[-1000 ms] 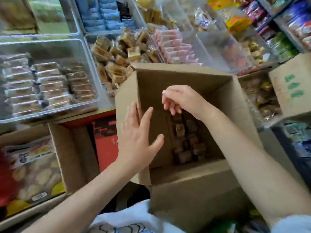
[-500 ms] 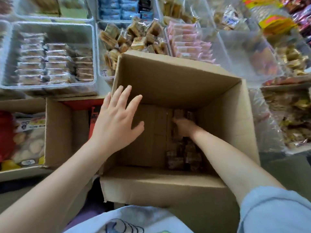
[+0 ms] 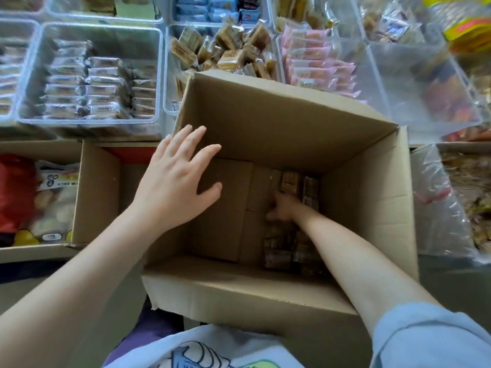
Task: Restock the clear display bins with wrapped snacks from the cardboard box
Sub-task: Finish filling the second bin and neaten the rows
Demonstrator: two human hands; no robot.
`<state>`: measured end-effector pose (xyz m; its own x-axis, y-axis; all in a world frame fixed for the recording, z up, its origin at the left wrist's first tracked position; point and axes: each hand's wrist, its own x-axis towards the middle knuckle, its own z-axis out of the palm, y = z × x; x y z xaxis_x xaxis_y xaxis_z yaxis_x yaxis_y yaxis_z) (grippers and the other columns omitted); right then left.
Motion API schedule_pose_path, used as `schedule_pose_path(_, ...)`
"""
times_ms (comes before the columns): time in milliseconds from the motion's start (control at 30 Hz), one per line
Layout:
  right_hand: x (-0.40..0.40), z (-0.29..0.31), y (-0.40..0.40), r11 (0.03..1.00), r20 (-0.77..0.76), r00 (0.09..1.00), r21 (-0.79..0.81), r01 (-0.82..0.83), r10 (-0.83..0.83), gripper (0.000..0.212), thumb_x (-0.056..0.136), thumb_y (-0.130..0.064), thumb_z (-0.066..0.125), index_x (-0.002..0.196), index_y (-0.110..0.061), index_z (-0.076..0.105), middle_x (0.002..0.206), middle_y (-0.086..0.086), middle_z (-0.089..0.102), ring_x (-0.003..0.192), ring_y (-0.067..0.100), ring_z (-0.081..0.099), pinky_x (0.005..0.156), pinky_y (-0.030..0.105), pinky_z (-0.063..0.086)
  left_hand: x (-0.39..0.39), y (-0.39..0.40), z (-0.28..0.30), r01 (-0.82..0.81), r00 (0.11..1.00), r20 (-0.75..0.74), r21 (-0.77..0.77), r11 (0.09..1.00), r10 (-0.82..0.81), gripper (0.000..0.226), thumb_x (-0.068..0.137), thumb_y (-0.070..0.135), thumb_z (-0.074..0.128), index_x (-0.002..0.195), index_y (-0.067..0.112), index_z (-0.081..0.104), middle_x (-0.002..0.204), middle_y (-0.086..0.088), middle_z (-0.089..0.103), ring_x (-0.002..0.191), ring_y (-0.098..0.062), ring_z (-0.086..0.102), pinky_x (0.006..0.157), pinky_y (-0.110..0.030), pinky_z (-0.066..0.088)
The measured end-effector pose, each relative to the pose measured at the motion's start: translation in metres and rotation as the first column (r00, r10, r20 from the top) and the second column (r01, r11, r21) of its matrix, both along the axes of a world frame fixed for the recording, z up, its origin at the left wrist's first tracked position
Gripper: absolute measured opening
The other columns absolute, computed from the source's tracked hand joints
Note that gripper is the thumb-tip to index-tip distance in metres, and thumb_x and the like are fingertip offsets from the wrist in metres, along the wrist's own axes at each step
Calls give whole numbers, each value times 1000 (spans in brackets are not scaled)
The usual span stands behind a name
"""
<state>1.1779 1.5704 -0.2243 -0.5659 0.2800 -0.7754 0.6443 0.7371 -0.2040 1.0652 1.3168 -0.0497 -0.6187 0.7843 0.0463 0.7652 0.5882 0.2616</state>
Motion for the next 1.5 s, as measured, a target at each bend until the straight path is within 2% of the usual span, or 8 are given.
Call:
schedule_pose_path(167, -26, 96, -10, 603, 48, 854, -688, 404, -517, 39, 93, -43, 63, 119, -16, 57, 109, 11, 67, 91, 24, 63, 82, 34, 50, 0, -2, 3, 22, 998, 62, 57, 998, -25, 67, 90, 47, 64, 149, 21, 45, 162, -11, 32, 154, -29, 17, 125, -51, 14)
schedule_pose_path(367, -59, 209, -50, 164, 8, 815, -978, 127, -580, 61, 104, -44, 32, 148, -3, 37, 130, 29, 57, 105, 34, 62, 105, 47, 43, -14, -5, 24, -97, 955, 297, 379, 920, -22, 64, 84, 56, 63, 139, 28, 46, 132, 5, 57, 128, -20, 50, 110, -47, 41)
schedule_pose_path(633, -151, 249, -116, 650, -378, 663, -728, 220, -647, 41, 105, -33, 44, 127, -1, 56, 108, 18, 65, 86, 27, 70, 70, 34, 59, -115, -74, 47, -399, 789, 610, 425, 812, 68, 27, 85, 33, 79, 106, 21, 67, 89, 7, 70, 73, -6, 64, 63, -26, 51)
schedule_pose_path(800, -224, 251, -163, 916, -555, 819, -388, -100, -146, 40, 94, -47, 63, 132, -41, 54, 120, -12, 62, 107, 6, 63, 85, 28, 56, -190, -125, 30, -446, 668, 741, 318, 837, 74, 21, 85, 33, 80, 103, 24, 74, 78, 5, 72, 65, -8, 64, 60, -32, 50)
schedule_pose_path(933, -283, 237, -199, 944, -523, 852, -289, -157, -18, 33, 89, -32, 73, 121, -33, 64, 105, -14, 62, 95, 1, 59, 76, 17, 45, -240, -148, 10, -405, 656, 755, 335, 851, 14, 7, 88, 37, 75, 95, 35, 72, 79, 12, 73, 75, -3, 66, 66, -20, 51)
schedule_pose_path(1067, -346, 197, -204, 992, -586, 810, -109, -57, -18, 30, 88, -28, 74, 117, -27, 65, 108, -8, 61, 100, 11, 56, 80, 22, 41, -295, -163, -41, -420, 768, 607, 238, 876, 203, 60, 95, 50, 61, 147, 23, 46, 139, -2, 58, 121, -17, 58, 99, -37, 50)
schedule_pose_path(1167, -389, 166, -192, 994, -642, 765, 39, 103, -54, 32, 88, -22, 72, 118, -21, 62, 119, 3, 59, 106, 18, 56, 87, 27, 42, -320, -180, -87, -318, 898, 308, -41, 947, 315, 77, 98, 58, 45, 160, 20, 17, 165, -7, 24, 153, -26, 18, 125, -48, 13)
schedule_pose_path(1500, -518, 91, -192, 946, -636, 755, 317, 70, 157, 36, 95, -13, 60, 130, -23, 59, 129, 5, 57, 120, 26, 53, 96, 36, 44, -331, -187, -128, -223, 972, 24, -208, 952, 233, 77, 92, 67, 21, 155, 25, 38, 161, -10, 34, 153, -27, 22, 124, -52, 2)
